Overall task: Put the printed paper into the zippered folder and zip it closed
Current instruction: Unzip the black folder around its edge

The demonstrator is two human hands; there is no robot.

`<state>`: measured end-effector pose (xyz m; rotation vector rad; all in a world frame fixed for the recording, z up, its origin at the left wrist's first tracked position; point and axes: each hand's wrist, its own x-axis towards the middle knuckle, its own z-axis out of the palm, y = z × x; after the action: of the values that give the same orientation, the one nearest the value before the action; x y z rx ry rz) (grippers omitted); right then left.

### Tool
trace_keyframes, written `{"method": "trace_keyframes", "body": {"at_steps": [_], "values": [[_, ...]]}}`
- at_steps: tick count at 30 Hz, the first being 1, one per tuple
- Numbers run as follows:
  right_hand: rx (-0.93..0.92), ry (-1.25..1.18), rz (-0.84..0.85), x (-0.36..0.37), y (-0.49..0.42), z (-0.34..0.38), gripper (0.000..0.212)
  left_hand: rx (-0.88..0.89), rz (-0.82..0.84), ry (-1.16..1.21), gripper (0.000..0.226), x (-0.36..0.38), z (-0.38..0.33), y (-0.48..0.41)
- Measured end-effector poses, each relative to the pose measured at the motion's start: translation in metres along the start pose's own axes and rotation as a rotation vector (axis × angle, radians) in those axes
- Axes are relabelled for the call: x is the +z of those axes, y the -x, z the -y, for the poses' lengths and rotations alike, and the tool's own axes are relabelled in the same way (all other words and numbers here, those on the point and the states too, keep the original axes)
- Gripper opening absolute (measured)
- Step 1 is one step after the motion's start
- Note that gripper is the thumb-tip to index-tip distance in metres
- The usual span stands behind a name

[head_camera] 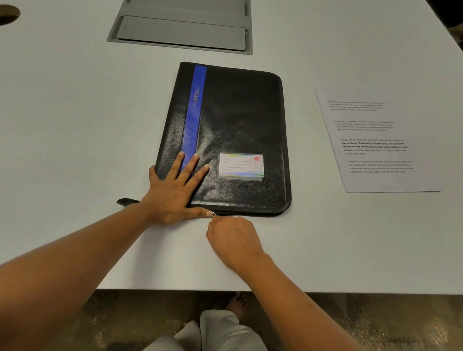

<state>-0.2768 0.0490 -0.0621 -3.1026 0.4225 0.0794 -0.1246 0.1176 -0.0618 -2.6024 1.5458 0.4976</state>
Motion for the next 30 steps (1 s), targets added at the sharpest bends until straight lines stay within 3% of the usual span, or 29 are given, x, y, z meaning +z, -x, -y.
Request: {"method": "trace_keyframes", "body": {"at_steps": [6, 10, 12, 15, 16, 21, 30], "values": [[0.062, 0.004, -0.042, -0.008, 0.003, -0.001, 0.034, -0.027, 0.064, 0.11, 0.138, -0.01, 0.0, 0.0], [0.138, -0.071, -0.065, -0.011, 0.005, 0.0, 0.03, -0.091, 0.091, 0.263, 0.115, -0.019, -0.01, 0.009], [0.148, -0.15, -0.051, -0.012, 0.008, -0.003, 0.023, -0.105, -0.066, 0.343, 0.087, -0.016, -0.015, 0.021], [0.26, -0.418, 0.111, -0.015, 0.011, -0.004, 0.037, -0.147, -0.548, 0.412, 0.043, -0.008, -0.028, 0.044], [0.287, -0.449, 0.099, -0.016, 0.012, -0.003, 0.037, -0.202, -0.577, 0.452, 0.035, -0.006, -0.034, 0.052], [0.366, -0.51, 0.091, -0.018, 0.017, -0.002, 0.034, -0.422, -0.204, 0.799, 0.039, 0.005, -0.059, 0.058], [0.288, -0.463, 0.14, -0.023, 0.023, -0.004, 0.034, -0.564, -0.14, 1.171, 0.045, 0.009, -0.077, 0.037]]}}
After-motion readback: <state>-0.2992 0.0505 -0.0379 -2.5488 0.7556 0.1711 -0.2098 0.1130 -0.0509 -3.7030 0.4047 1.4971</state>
